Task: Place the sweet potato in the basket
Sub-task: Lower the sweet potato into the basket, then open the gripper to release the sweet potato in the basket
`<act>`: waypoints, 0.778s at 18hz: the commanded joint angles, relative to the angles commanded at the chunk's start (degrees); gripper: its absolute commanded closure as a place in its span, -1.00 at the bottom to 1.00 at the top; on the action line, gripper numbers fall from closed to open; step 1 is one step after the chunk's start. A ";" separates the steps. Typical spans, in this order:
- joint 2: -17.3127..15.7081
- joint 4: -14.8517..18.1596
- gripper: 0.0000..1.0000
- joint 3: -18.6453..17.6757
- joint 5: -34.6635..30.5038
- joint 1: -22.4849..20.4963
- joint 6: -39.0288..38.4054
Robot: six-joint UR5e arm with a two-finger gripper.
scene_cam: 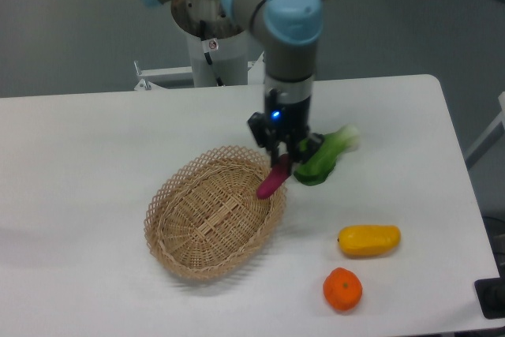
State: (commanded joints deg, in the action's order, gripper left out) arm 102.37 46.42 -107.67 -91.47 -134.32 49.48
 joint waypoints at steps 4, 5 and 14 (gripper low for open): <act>3.97 -4.93 0.54 0.09 -2.75 4.41 0.61; 4.76 -5.02 0.54 0.00 -2.83 5.20 1.40; 6.35 -4.94 -0.17 0.35 -2.83 6.96 5.54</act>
State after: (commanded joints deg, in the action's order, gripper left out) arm 108.72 41.48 -107.31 -94.31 -127.35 55.02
